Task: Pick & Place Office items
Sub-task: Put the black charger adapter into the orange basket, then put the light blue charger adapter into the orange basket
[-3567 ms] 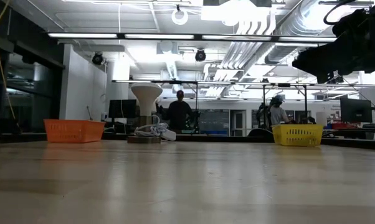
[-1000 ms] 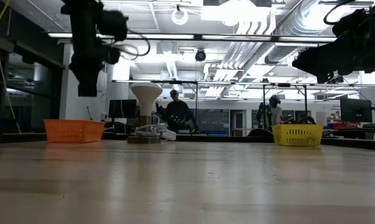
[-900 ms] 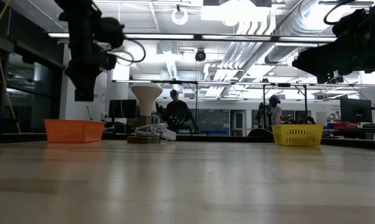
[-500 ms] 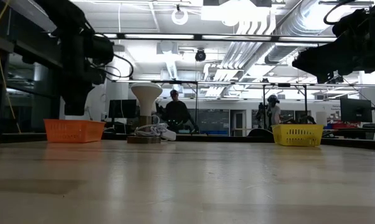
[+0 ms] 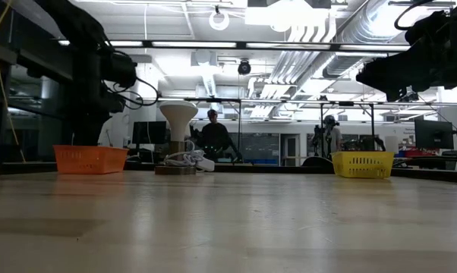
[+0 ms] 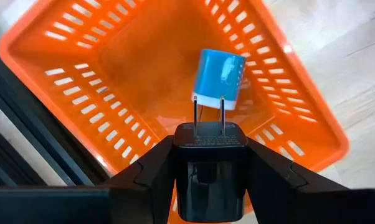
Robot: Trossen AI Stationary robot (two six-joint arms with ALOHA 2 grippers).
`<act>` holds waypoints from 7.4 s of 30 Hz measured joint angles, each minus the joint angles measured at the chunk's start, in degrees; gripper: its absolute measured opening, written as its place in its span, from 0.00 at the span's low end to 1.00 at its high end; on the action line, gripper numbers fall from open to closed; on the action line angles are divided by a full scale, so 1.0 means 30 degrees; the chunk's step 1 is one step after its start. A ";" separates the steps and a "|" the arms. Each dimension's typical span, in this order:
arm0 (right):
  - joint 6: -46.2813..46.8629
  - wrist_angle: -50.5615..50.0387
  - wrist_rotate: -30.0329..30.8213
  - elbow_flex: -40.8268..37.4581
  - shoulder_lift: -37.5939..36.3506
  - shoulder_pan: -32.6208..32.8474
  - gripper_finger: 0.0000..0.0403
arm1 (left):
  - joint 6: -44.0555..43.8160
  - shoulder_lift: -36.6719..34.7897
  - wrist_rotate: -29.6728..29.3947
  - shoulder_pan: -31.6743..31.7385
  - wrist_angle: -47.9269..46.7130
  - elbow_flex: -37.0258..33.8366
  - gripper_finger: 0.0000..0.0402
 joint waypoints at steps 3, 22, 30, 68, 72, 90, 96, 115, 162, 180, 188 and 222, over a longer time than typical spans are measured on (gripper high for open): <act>0.0000 0.0000 0.0000 -0.0005 0.0005 0.0002 0.48 | -0.0044 0.0260 0.0005 -0.0003 0.0064 0.0000 0.40; 0.0000 0.0000 0.0000 0.0000 0.0004 0.0000 0.48 | 0.0030 0.0397 0.0058 -0.0003 0.0423 0.0007 0.47; 0.0000 0.0000 0.0000 -0.0004 0.0000 0.0000 0.48 | 0.1344 -0.1124 0.0098 0.0375 0.0228 0.0930 0.47; 0.0000 0.0000 0.0000 -0.0007 0.0000 0.0000 0.48 | -0.5711 -0.1660 0.1848 -2.3864 0.1782 0.2557 0.47; 0.0000 0.0000 0.0000 -0.0004 0.0004 0.0004 0.48 | -0.4951 -0.0700 0.1902 -2.5843 0.3295 0.2557 0.47; 0.0000 0.0000 0.0000 0.0000 0.0001 0.0006 0.48 | -0.6495 0.0502 0.0201 -3.3710 0.4485 0.2870 0.42; 0.0000 0.0007 -0.0001 0.0000 0.0006 0.0003 0.48 | -0.5360 0.1728 0.0235 -3.4168 0.2273 0.5695 0.42; -0.0002 0.0003 0.0000 0.0000 0.0002 0.0000 0.48 | -0.3461 0.7389 0.0255 -3.5638 -0.0189 0.8735 0.42; 0.0000 0.0004 0.0000 0.0000 0.0003 0.0004 0.48 | -0.2885 1.0509 -0.2020 -3.7845 0.0262 0.8714 0.42; 0.0000 0.0000 -0.0002 -0.0002 0.0000 0.0004 0.48 | -0.2838 1.0970 -0.1967 -3.7772 0.0386 0.8714 0.42; 0.0000 0.0000 0.0000 -0.0001 0.0000 0.0006 0.48 | -0.2987 1.0973 -0.1945 -3.7772 0.0408 0.8714 0.42; 0.0000 0.0000 0.0000 -0.0001 0.0000 0.0007 0.48 | -0.2343 0.9784 -0.0248 -3.5086 0.0184 0.8721 0.33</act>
